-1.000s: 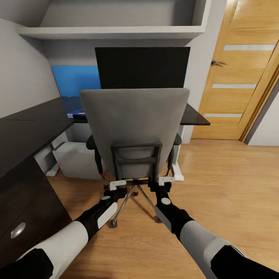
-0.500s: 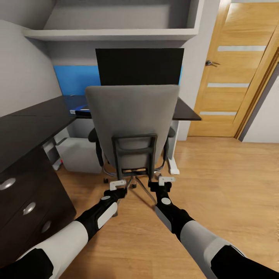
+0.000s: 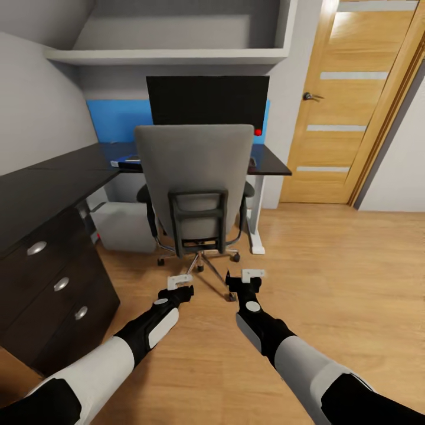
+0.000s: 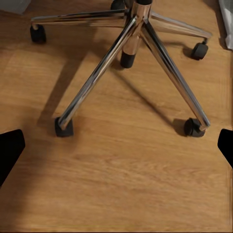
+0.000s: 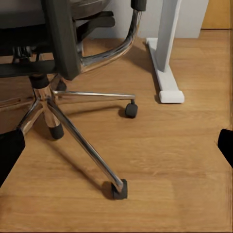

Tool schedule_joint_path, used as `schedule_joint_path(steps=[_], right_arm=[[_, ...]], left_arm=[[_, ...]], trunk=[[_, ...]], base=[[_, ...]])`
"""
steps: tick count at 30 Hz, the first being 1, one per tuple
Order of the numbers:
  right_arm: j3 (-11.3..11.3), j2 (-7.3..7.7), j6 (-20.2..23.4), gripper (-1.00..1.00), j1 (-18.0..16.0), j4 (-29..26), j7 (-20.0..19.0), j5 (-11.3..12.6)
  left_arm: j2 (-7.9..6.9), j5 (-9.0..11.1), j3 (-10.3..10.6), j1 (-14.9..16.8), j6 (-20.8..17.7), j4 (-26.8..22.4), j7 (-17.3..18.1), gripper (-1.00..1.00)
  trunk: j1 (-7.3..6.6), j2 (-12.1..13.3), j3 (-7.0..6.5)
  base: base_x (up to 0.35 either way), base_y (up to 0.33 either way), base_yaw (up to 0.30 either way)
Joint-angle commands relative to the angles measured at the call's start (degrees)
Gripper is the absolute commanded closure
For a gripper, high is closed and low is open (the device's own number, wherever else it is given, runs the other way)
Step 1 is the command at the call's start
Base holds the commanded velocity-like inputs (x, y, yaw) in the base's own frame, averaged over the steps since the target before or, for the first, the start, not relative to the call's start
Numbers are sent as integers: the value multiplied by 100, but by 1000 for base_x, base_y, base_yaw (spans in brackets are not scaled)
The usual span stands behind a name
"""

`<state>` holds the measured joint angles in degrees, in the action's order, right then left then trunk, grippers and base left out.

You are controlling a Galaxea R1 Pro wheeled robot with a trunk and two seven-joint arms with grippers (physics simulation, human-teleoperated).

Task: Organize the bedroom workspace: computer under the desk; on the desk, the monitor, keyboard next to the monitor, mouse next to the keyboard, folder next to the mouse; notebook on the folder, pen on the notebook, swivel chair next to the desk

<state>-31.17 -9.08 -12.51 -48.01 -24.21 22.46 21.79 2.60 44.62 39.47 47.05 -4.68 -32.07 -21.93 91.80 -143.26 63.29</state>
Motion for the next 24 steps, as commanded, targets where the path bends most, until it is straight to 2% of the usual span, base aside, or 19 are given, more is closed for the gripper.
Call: schedule_joint_path(steps=[1, 7, 10, 20, 24], right_arm=[[-47, 3, -32, -100, -7, 4, 31, 61], [-50, -3, -39, -100, -7, 82, 28, 55], [-50, -4, -40, -100, -7, 93, 24, 54], [-47, 3, -38, -100, -7, 113, 25, 53], [-47, 3, -35, -100, -7, 118, 22, 53]], left_arm=[[-5, 28, 35, 6, -15, -10, -48, -100], [-5, 23, 35, 6, -10, -10, -50, -100], [-5, 22, 35, 6, -9, -10, -52, -100], [-9, 52, 24, 6, -29, -10, -56, -100], [-5, 69, -10, 7, -40, -9, -100, -100]], trunk=[[-5, -2, 5], [-5, -2, 5], [-12, 2, -62], [-231, 401, -241], [-319, 562, -313]], base=[[-331, -91, 0], [-332, -90, 0], [-334, -55, 0], [-333, -8, 0], [-52, 0, 0]])
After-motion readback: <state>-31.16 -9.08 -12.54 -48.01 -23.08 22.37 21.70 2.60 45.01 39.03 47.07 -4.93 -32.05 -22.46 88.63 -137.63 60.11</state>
